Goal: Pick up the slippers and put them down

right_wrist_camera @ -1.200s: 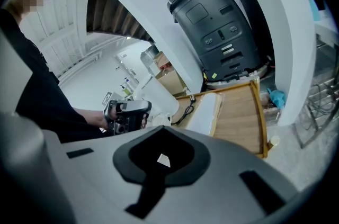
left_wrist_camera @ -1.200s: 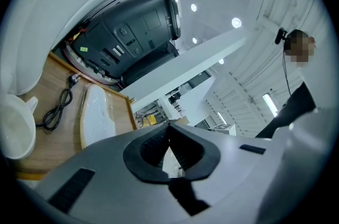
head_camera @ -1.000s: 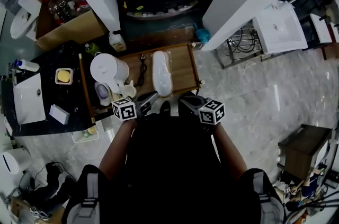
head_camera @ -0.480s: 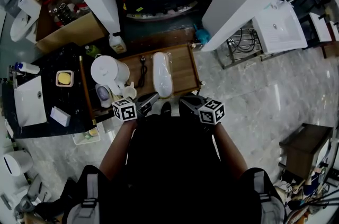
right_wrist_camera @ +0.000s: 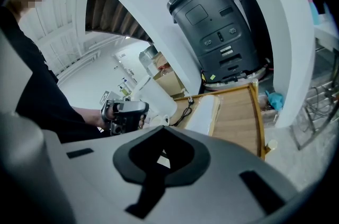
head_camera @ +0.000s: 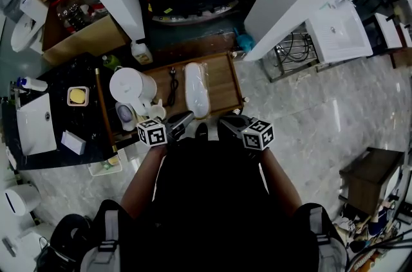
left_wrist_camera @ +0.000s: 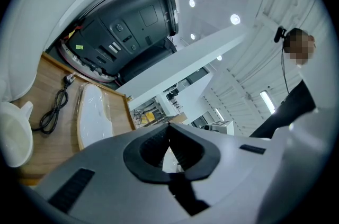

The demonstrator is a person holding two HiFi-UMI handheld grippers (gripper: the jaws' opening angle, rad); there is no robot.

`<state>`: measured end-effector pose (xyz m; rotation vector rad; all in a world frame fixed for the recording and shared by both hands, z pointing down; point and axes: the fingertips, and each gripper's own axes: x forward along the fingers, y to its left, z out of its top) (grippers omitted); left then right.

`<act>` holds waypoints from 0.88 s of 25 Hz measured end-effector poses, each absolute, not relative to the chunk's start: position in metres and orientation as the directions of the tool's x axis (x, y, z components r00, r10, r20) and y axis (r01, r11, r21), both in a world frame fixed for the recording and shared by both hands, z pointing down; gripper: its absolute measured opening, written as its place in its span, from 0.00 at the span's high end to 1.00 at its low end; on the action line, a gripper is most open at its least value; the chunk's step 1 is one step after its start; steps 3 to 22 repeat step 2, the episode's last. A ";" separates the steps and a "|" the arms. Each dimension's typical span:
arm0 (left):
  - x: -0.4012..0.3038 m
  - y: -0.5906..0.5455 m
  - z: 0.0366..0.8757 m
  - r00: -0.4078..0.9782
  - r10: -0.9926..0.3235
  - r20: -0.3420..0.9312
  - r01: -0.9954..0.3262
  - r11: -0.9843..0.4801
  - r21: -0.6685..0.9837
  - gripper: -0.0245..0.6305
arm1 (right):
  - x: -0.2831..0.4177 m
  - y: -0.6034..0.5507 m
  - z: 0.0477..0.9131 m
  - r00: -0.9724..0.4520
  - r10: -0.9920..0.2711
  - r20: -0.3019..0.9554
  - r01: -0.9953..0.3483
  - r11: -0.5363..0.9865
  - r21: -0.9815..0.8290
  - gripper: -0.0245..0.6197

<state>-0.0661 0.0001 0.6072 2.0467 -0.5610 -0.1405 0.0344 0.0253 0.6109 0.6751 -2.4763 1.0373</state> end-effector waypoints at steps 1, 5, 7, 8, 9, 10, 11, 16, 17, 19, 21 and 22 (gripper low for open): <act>-0.066 0.000 0.606 0.888 -0.442 0.126 -0.330 -0.423 0.844 0.94 | 0.034 0.025 0.611 -0.815 -0.286 0.504 -0.559 0.614 -0.557 0.95; -0.066 -0.001 0.606 0.889 -0.441 0.125 -0.329 -0.424 0.844 0.94 | 0.034 0.024 0.610 -0.814 -0.287 0.505 -0.561 0.614 -0.556 0.95; -0.066 -0.001 0.606 0.889 -0.441 0.125 -0.329 -0.424 0.844 0.94 | 0.034 0.024 0.610 -0.814 -0.287 0.505 -0.561 0.614 -0.556 0.95; -0.066 -0.001 0.606 0.889 -0.441 0.125 -0.329 -0.424 0.844 0.94 | 0.034 0.024 0.610 -0.814 -0.287 0.505 -0.561 0.614 -0.556 0.95; -0.066 -0.001 0.606 0.889 -0.441 0.125 -0.329 -0.424 0.844 0.94 | 0.034 0.024 0.610 -0.814 -0.287 0.505 -0.561 0.614 -0.556 0.95; -0.066 -0.001 0.606 0.889 -0.441 0.125 -0.329 -0.424 0.844 0.94 | 0.034 0.024 0.610 -0.814 -0.287 0.505 -0.561 0.614 -0.556 0.95; -0.066 -0.001 0.606 0.889 -0.441 0.125 -0.329 -0.424 0.844 0.94 | 0.034 0.024 0.610 -0.814 -0.287 0.505 -0.561 0.614 -0.556 0.95; -0.066 -0.001 0.606 0.889 -0.441 0.125 -0.329 -0.424 0.844 0.94 | 0.034 0.024 0.610 -0.814 -0.287 0.505 -0.561 0.614 -0.556 0.95; -0.066 -0.001 0.606 0.889 -0.441 0.125 -0.329 -0.424 0.844 0.94 | 0.034 0.024 0.610 -0.814 -0.287 0.505 -0.561 0.614 -0.556 0.95; -0.066 -0.001 0.606 0.889 -0.441 0.125 -0.329 -0.424 0.844 0.94 | 0.034 0.024 0.610 -0.814 -0.287 0.505 -0.561 0.614 -0.556 0.95; -0.066 -0.001 0.606 0.889 -0.441 0.125 -0.329 -0.424 0.844 0.94 | 0.034 0.024 0.610 -0.814 -0.287 0.505 -0.561 0.614 -0.556 0.95; -0.066 -0.001 0.606 0.889 -0.441 0.125 -0.329 -0.424 0.844 0.94 | 0.034 0.024 0.610 -0.814 -0.287 0.505 -0.561 0.614 -0.556 0.95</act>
